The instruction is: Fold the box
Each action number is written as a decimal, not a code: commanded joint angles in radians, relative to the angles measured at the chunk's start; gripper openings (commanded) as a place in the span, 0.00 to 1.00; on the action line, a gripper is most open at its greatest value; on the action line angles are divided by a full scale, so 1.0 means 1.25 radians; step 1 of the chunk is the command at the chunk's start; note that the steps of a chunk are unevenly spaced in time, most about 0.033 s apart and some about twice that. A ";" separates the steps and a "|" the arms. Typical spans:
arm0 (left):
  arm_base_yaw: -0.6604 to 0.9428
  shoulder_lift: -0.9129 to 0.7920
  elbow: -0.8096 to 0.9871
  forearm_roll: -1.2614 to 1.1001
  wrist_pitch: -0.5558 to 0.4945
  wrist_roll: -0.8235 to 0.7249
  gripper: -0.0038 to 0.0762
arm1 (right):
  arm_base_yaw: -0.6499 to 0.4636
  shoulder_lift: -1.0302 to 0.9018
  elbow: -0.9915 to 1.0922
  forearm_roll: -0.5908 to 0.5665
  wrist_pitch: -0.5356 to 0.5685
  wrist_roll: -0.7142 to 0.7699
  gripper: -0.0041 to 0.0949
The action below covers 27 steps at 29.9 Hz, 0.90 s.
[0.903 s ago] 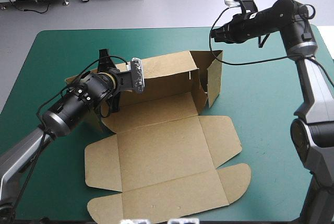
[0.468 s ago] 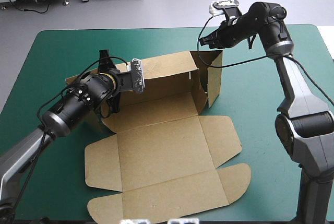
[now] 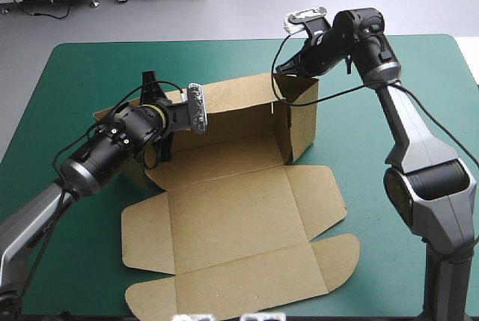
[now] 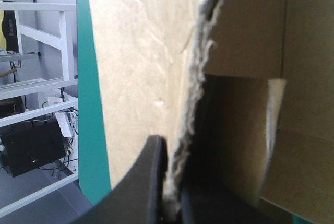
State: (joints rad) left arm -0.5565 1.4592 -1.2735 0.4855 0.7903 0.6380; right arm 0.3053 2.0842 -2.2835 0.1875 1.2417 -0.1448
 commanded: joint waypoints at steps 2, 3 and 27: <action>-0.005 -0.013 -0.002 -0.067 0.022 -0.011 0.04 | -0.002 -0.054 -0.011 0.013 0.006 0.009 0.04; -0.005 -0.013 -0.002 -0.067 0.022 -0.011 0.04 | -0.002 -0.058 -0.002 0.017 0.006 0.009 0.04; -0.005 -0.013 -0.002 -0.083 0.001 -0.011 0.04 | -0.023 -0.147 0.115 0.116 -0.013 -0.050 0.04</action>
State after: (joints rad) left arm -0.5557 1.4585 -1.2712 0.4765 0.7855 0.6380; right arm 0.2985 1.9778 -2.1327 0.2965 1.2425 -0.1767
